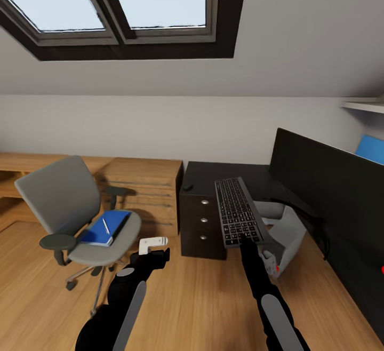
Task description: In the bedroom, organize the workspace by keeping the computer under the desk, ensuring the monitor is on the desk, placing the keyboard on the desk next to the monitor, placing the mouse on the desk next to the keyboard, moving the folder from the swivel chair onto the desk next to the mouse, stacking the notebook on top of the folder with the pen on top of the notebook, and positioning the swivel chair next to the desk.
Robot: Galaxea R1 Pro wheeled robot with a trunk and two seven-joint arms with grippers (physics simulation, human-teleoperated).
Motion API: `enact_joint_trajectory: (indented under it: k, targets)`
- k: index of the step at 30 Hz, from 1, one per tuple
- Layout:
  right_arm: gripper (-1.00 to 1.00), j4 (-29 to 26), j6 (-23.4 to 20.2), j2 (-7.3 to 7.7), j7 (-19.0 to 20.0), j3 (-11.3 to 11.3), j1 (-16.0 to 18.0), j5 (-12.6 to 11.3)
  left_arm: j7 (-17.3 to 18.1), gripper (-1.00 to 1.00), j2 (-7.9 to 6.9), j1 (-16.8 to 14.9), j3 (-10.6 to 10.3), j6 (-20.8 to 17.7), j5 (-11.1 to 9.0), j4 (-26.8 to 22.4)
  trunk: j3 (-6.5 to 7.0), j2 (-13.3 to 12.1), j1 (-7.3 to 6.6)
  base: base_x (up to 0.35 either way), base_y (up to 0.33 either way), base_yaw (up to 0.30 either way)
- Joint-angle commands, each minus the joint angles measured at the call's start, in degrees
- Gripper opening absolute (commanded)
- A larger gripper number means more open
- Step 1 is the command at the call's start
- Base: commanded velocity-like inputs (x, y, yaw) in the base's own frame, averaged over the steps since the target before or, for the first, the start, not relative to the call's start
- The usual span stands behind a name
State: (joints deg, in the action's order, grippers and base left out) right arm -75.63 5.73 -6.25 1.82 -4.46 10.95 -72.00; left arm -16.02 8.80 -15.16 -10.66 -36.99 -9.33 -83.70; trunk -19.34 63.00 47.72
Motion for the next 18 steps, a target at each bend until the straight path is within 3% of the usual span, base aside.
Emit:
enact_joint_trajectory:
  k: [1,18]
  targets:
    - [-1.00,0.0,0.3,0.01,0.3,-0.1,0.0,-0.6,-0.5,1.00,-0.01,0.0,-0.1,-0.2,-0.6,-0.1,-0.07,0.0,0.04,0.318,0.001,0.000]
    - [-1.00,0.0,0.3,0.01,0.3,0.0,0.0,-0.5,-0.5,1.00,-0.01,0.0,-0.1,-0.1,-0.6,-0.1,-0.07,0.0,0.04,0.318,0.026,0.000]
